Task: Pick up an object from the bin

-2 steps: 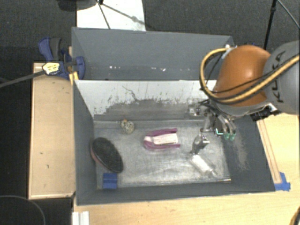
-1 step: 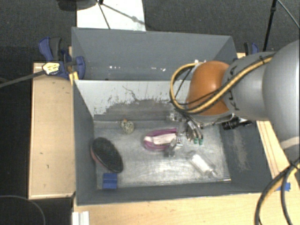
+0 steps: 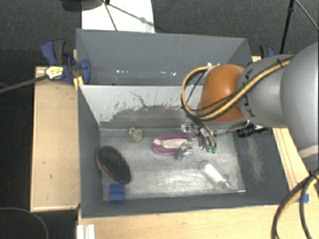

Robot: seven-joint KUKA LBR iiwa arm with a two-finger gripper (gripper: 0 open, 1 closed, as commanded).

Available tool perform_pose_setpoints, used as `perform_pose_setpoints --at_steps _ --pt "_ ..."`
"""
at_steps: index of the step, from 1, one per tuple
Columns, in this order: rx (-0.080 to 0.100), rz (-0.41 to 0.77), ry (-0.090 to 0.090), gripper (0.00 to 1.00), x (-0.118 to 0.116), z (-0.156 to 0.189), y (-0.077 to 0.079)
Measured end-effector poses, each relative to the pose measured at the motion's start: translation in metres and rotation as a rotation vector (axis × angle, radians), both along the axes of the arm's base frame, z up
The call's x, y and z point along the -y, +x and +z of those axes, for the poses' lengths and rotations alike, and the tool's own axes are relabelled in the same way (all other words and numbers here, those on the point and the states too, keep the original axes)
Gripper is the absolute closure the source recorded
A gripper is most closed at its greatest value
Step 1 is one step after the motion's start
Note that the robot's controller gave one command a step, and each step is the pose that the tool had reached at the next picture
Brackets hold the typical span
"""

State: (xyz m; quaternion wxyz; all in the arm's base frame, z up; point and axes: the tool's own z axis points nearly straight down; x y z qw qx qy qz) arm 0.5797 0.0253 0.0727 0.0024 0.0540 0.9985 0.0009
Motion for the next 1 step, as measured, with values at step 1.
perform_pose_setpoints --at_steps 1 --pt "0.005 0.022 0.000 1.00 -0.0089 0.1453 -0.0076"
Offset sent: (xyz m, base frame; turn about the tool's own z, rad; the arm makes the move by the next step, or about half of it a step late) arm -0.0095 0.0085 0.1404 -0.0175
